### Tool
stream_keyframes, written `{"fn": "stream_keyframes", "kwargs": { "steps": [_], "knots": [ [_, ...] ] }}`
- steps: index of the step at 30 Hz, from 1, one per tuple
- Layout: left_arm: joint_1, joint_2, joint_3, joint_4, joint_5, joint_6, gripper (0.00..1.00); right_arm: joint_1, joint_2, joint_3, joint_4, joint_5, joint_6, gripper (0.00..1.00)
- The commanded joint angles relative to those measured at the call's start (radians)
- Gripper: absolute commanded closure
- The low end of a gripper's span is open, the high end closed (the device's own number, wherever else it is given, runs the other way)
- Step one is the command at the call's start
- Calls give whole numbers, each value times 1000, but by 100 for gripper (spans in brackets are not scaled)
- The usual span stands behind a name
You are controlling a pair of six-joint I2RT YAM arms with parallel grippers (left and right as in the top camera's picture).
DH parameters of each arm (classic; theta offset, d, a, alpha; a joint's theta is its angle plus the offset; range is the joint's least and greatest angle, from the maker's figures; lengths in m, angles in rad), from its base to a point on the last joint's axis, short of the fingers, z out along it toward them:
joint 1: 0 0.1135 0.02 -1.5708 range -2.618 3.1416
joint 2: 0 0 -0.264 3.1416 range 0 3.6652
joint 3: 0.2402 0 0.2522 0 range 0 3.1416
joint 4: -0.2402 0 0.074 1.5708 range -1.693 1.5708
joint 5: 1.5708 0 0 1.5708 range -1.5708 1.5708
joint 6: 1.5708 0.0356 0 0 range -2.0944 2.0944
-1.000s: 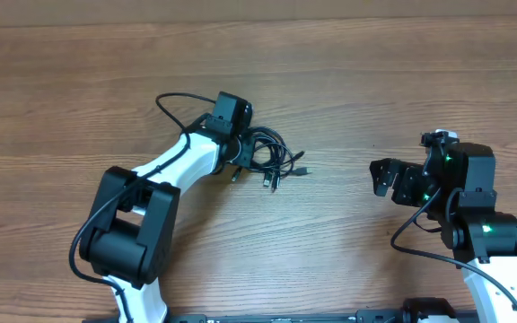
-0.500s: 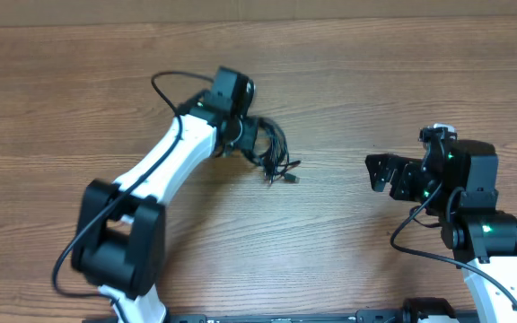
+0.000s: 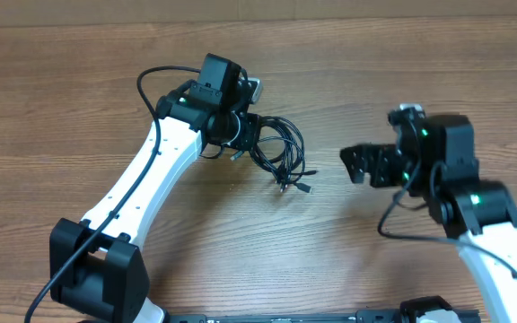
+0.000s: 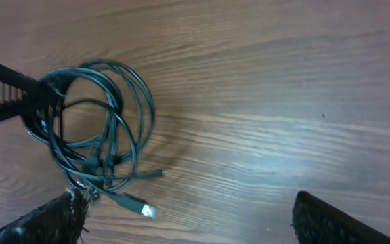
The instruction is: Untangle cables
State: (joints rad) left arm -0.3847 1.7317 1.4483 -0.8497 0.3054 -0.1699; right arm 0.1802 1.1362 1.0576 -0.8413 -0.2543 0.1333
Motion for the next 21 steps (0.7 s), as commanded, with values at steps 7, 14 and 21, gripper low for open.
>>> {"fn": "stream_keyframes", "kwargs": {
  "steps": [7,14,21],
  "knots": [
    [-2,-19,15,-7,64,-2,96,196,218,100,109,37,-11,9],
    [-2,-90,16,-7,57,26,96,253,373,100,199,58,-2,39],
    [-2,-145,16,-4,50,28,96,253,427,100,205,-32,0,53]
  ]
}}
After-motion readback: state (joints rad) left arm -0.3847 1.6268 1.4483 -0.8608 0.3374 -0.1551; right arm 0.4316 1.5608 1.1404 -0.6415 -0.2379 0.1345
